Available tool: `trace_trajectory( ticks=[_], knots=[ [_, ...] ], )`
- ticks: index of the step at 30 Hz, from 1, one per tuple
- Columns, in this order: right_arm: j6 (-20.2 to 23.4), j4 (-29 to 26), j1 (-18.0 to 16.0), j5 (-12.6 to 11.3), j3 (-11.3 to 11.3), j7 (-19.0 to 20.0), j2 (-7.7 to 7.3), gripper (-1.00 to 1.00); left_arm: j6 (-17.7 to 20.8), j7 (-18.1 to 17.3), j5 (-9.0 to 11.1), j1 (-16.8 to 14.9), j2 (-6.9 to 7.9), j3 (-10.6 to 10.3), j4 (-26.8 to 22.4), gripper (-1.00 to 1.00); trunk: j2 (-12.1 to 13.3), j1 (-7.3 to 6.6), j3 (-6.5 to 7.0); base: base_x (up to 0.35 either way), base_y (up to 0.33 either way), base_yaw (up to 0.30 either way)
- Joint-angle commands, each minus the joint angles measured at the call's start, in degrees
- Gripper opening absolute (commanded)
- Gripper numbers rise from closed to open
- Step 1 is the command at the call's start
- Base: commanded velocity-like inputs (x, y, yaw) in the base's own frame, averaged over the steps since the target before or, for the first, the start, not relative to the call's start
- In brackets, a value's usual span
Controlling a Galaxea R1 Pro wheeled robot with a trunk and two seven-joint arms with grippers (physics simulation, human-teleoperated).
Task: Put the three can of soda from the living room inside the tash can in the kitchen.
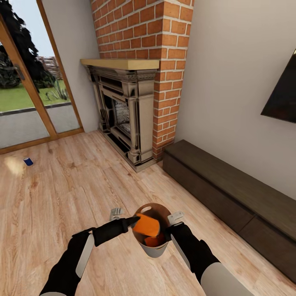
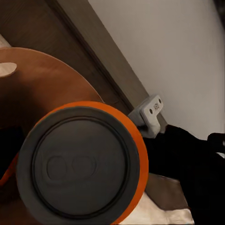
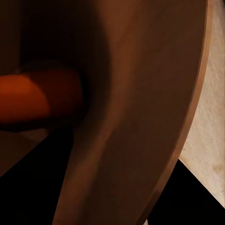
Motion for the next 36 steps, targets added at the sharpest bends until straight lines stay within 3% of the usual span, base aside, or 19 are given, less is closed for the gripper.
trace_trajectory(
  ticks=[1,10,13,14,15,16,19,23,24,26,31,34,35,36],
  knots=[
    [-0.04,-0.04,-0.02,-0.17,-0.01,0.13,0.03,-1.0,0.0,0.0,0.0,0.0,-0.01,0.0,0.01,1.0,0.0,0.0,0.01,0.0,0.0,0.0],
    [-0.04,-0.04,-0.02,-0.17,-0.01,0.13,0.03,-1.0,0.01,-0.02,-0.01,0.04,-0.03,0.06,-0.04,1.0,0.0,0.0,0.01,0.0,0.0,0.0],
    [-0.04,-0.09,-0.02,-0.1,0.01,0.17,0.01,-1.0,0.16,-2.06,0.49,0.05,3.08,1.23,-0.36,1.0,0.0,0.0,0.01,0.0,0.0,0.0],
    [-0.04,-0.11,-0.02,-0.1,0.01,0.19,0.0,-1.0,0.2,-7.1,0.52,0.05,5.94,1.76,0.17,1.0,0.0,0.0,0.01,0.0,0.0,0.0],
    [-0.04,-0.09,-0.02,-0.11,0.0,0.2,0.0,-1.0,0.21,-10.65,0.51,0.05,7.52,2.21,0.66,1.0,0.0,0.0,0.01,0.0,0.0,0.0],
    [-0.04,-0.08,-0.02,-0.11,0.0,0.2,0.0,-1.0,0.23,-16.22,0.46,0.07,10.02,3.4,1.81,1.0,0.0,0.0,0.01,0.0,0.0,0.0],
    [-0.03,-0.07,-0.02,-0.1,0.01,0.21,0.0,-1.0,0.2,-22.3,0.38,0.06,13.51,6.63,4.0,1.0,0.0,0.0,0.01,0.0,0.0,0.0],
    [-0.04,-0.11,-0.02,-0.09,0.02,0.22,0.0,-1.0,0.14,-24.82,0.31,0.08,16.37,8.78,5.94,1.0,0.0,0.0,0.01,0.0,0.0,0.0],
    [-0.04,-0.12,-0.02,-0.09,0.01,0.22,0.0,-1.0,0.07,-25.7,0.31,0.08,18.95,9.51,7.93,1.0,0.0,0.0,0.01,0.0,0.0,0.0],
    [-0.04,-0.13,-0.02,-0.1,0.0,0.22,0.0,-1.0,0.01,-26.6,0.33,0.09,22.42,9.97,10.16,1.0,0.0,0.0,0.01,0.0,0.0,0.0],
    [-0.04,-0.13,-0.02,-0.09,0.0,0.22,0.0,-1.0,-1.26,-27.2,0.29,0.08,26.31,10.31,13.69,1.0,0.0,0.0,0.01,0.0,0.0,0.0],
    [-0.04,-0.13,-0.02,-0.08,-0.01,0.22,0.0,-1.0,-5.04,-27.18,0.27,0.08,28.59,11.41,19.07,1.0,0.0,0.0,0.08,0.0,0.0,0.0],
    [-0.04,-0.13,-0.02,-0.08,-0.01,0.22,0.0,-1.0,-10.06,-26.68,0.19,0.09,29.38,12.98,23.37,1.0,0.0,0.0,0.15,0.0,0.0,0.0],
    [-0.04,-0.13,-0.02,-0.08,-0.01,0.22,0.0,-1.0,-11.56,-26.2,0.17,0.07,29.5,13.26,24.39,1.0,0.0,0.0,0.22,0.0,0.0,0.0]
  ],
)
